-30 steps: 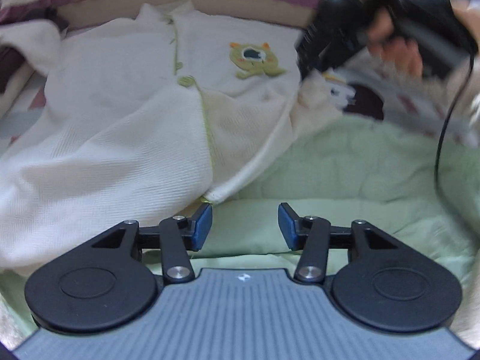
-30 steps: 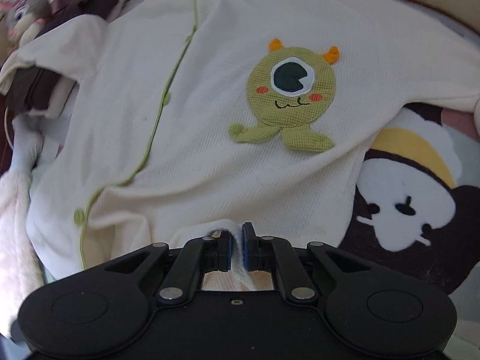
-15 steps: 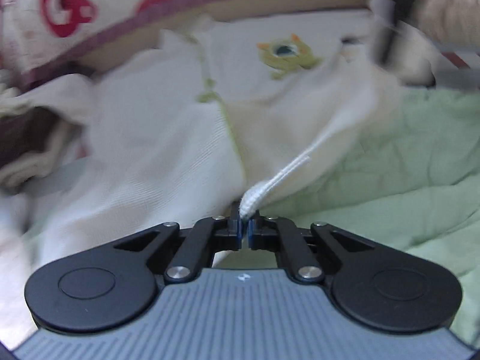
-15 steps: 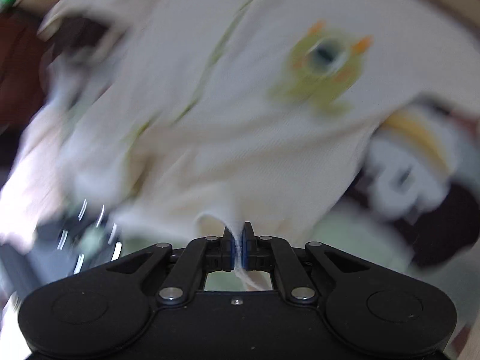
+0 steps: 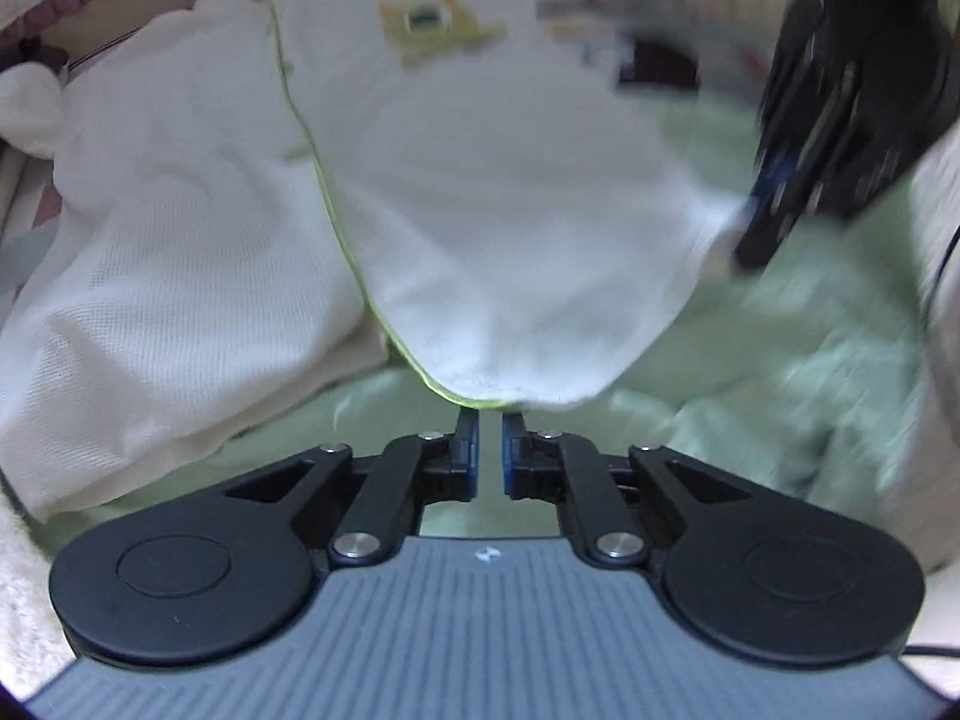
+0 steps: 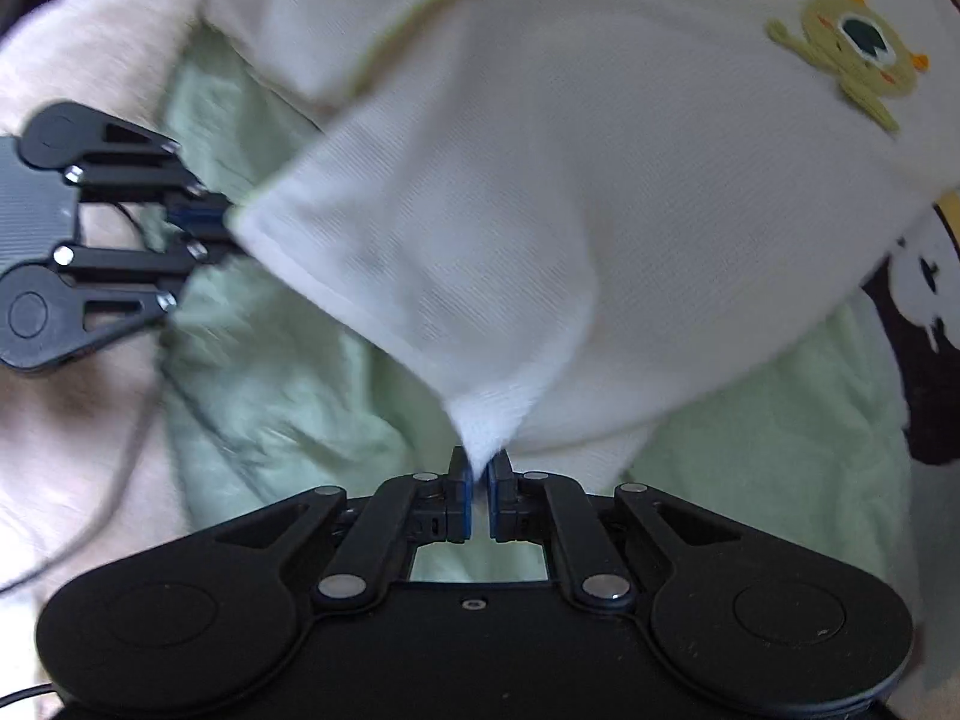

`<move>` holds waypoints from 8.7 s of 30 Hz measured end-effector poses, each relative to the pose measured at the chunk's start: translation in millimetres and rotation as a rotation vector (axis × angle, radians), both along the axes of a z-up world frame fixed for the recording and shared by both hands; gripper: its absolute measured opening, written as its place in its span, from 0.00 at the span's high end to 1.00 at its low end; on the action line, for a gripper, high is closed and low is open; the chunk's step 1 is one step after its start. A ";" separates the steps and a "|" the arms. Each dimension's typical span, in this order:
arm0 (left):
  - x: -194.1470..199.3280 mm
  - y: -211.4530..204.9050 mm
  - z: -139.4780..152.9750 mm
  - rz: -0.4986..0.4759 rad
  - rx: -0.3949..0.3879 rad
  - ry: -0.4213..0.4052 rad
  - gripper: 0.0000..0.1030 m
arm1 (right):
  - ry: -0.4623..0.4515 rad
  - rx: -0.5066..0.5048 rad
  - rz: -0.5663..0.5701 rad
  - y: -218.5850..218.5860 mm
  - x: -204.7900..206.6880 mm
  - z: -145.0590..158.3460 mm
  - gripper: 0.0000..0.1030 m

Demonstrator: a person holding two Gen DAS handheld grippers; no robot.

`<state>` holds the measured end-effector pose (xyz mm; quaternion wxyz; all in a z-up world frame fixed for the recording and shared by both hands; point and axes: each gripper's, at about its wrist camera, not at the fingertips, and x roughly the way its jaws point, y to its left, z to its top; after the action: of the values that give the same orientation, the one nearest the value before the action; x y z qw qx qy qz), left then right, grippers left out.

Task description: Fold clothes

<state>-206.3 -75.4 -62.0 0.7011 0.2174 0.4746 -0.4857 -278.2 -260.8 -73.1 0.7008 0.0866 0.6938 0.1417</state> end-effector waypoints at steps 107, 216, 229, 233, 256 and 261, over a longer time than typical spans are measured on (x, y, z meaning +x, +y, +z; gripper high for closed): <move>53.8 35.6 45.9 0.043 -0.363 0.041 0.95 | -0.331 -0.054 -0.507 -57.4 30.1 37.9 0.44; 167.6 64.5 82.8 0.439 -0.042 -0.219 0.76 | -0.022 -0.129 -0.161 24.2 49.5 51.1 0.70; 206.4 37.1 66.2 0.469 -0.245 -0.170 0.71 | -0.295 -0.255 -0.523 -40.2 173.8 199.6 0.57; 204.9 19.5 85.8 0.439 -0.228 -0.188 0.65 | -0.221 -0.263 -0.565 -26.7 190.5 198.2 0.58; 258.2 -161.3 -39.9 0.350 -0.158 -0.151 0.50 | -0.523 -0.363 -0.409 -327.5 184.2 -0.5 0.58; 296.8 -204.3 -64.4 0.355 -0.136 -0.144 0.51 | -0.550 -0.442 -0.447 -343.3 199.7 -45.7 0.58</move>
<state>90.5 -279.7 -126.5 0.8209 0.1166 0.4202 -0.3686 -78.5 -604.1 -118.8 0.8751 0.0416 0.4586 -0.1485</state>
